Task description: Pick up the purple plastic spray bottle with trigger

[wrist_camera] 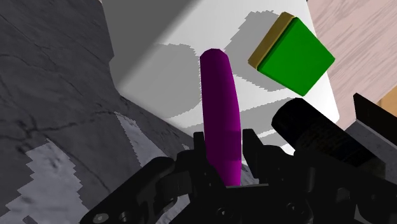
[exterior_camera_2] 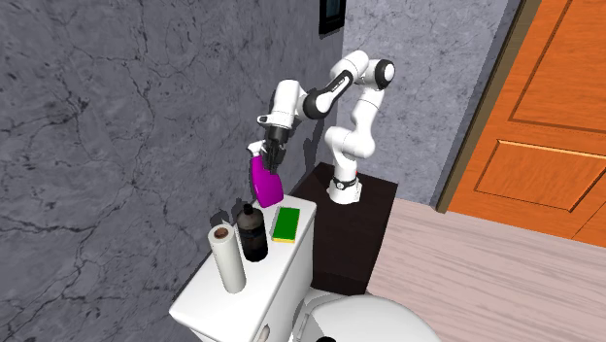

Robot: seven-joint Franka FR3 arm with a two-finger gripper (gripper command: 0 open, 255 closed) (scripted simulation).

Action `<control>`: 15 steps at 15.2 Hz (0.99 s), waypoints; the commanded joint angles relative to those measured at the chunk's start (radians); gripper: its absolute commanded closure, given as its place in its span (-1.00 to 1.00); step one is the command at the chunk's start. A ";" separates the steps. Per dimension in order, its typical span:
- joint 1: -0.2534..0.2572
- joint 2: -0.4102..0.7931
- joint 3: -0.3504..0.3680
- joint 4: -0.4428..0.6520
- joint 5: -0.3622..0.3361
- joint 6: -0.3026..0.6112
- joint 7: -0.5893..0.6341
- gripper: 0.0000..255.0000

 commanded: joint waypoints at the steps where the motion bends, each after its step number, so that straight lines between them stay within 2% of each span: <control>1: -0.005 0.002 0.001 0.013 -0.003 -0.022 0.007 1.00; 15: -0.023 -0.016 0.036 0.172 -0.026 -0.196 0.072 1.00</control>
